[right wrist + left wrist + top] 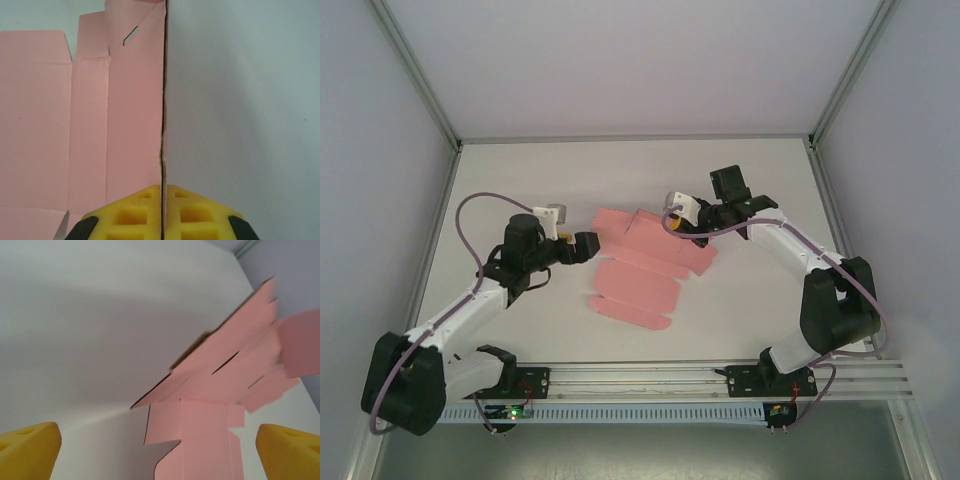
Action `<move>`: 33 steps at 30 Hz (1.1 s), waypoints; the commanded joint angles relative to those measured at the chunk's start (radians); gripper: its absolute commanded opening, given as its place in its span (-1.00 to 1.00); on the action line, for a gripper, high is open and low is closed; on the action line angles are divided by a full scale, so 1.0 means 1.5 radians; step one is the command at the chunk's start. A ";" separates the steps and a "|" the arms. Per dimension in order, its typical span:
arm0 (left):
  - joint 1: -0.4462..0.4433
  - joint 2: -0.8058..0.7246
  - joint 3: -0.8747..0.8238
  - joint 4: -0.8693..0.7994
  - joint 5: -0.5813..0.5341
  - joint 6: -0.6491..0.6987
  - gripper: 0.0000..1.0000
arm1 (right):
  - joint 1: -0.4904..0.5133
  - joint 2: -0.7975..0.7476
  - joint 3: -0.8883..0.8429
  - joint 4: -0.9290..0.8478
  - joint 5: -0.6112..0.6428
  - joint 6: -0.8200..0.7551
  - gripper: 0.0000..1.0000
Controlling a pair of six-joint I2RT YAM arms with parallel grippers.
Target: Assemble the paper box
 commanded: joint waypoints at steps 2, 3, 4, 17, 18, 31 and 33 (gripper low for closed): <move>0.003 0.043 0.014 0.114 0.082 -0.021 0.89 | -0.010 -0.016 0.002 0.006 -0.082 0.016 -1.00; 0.003 0.052 0.013 0.128 0.088 -0.021 0.87 | -0.013 -0.013 0.003 0.006 -0.087 0.019 -1.00; 0.002 0.063 0.012 0.139 0.094 -0.020 0.83 | -0.015 -0.012 0.005 0.007 -0.092 0.024 -1.00; 0.002 0.117 -0.002 0.247 0.139 0.001 -0.20 | -0.039 0.003 0.018 0.015 -0.124 0.074 -1.00; 0.002 0.120 0.003 0.238 0.140 0.012 -0.25 | -0.038 0.003 0.018 0.016 -0.128 0.077 -1.00; 0.002 0.142 0.021 0.207 0.162 0.026 -0.59 | -0.057 0.009 0.022 0.040 -0.134 0.152 -1.00; 0.001 0.137 0.017 0.204 0.145 0.038 -0.78 | -0.059 0.015 0.027 0.043 -0.132 0.176 -1.00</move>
